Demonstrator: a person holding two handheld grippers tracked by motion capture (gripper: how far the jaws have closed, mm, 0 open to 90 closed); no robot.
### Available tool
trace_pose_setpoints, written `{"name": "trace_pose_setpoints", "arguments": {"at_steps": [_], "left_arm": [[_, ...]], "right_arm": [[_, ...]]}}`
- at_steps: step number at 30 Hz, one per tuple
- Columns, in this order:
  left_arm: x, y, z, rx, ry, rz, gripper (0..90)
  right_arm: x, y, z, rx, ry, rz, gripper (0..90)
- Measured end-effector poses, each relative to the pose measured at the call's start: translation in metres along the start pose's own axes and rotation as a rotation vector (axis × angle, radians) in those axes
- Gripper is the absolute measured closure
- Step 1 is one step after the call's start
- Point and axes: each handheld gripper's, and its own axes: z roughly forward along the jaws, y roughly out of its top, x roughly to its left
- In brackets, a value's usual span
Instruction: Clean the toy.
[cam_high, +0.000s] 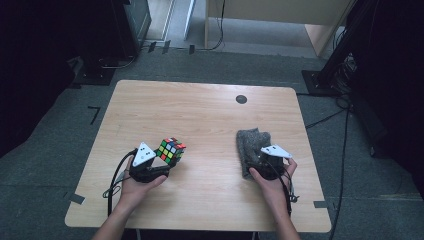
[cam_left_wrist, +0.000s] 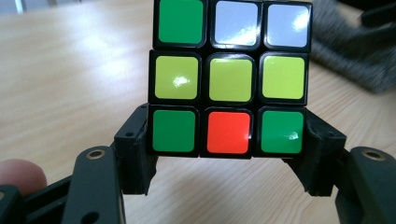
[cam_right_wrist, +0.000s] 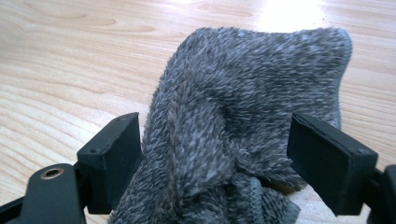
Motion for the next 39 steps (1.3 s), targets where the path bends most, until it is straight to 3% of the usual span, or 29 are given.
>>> {"name": "trace_pose_setpoints", "arguments": {"at_steps": [5, 10, 20, 26, 34, 39], "left_arm": [[0.003, -0.004, 0.014, 0.091, 0.048, 0.003, 34.2], [0.002, -0.005, 0.025, 0.121, 0.076, 0.029, 34.2], [0.002, -0.004, 0.043, 0.162, 0.118, 0.037, 34.0], [0.003, -0.002, 0.051, 0.171, 0.135, 0.034, 33.6], [0.006, 0.0, 0.055, 0.17, 0.127, 0.015, 33.5], [0.007, 0.003, 0.049, 0.135, 0.101, -0.001, 28.6]], "right_arm": [[-0.001, -0.002, -0.004, -0.009, -0.003, 0.007, 17.2], [-0.001, -0.004, -0.009, -0.017, -0.003, 0.008, 17.0], [-0.001, -0.012, -0.019, -0.021, 0.0, 0.003, 17.0], [-0.004, -0.017, -0.024, -0.019, -0.002, 0.004, 17.0], [-0.009, -0.022, -0.03, -0.017, -0.012, 0.017, 17.0], [-0.008, -0.02, -0.033, -0.039, 0.005, 0.019, 15.1]]}}
